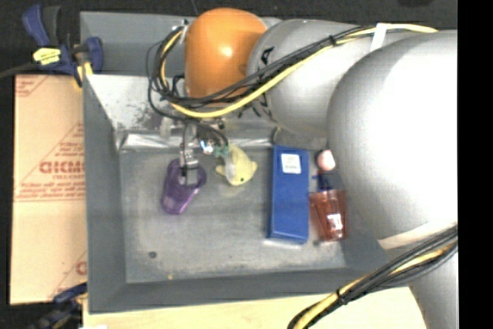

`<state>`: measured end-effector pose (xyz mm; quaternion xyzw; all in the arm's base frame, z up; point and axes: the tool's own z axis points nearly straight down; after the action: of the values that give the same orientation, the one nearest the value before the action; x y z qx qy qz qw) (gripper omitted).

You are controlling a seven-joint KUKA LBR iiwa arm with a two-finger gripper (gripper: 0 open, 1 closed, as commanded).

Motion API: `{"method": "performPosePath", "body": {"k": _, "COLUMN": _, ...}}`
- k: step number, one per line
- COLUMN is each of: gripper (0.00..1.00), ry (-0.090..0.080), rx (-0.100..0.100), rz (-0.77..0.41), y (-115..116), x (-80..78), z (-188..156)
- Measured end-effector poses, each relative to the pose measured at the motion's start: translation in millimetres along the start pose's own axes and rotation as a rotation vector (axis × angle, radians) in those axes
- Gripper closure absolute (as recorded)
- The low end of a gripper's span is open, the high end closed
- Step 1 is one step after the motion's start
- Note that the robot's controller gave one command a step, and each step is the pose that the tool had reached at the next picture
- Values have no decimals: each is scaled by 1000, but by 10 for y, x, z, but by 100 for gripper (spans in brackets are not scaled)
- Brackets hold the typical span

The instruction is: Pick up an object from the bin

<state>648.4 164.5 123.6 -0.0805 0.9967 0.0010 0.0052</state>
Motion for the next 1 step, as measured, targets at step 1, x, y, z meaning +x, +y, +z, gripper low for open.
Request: {"method": "performPosePath", "body": {"k": 1, "gripper": 0, "ry": 5, "rx": -1, "rz": 36, "y": -68, "x": -54, "z": 553}}
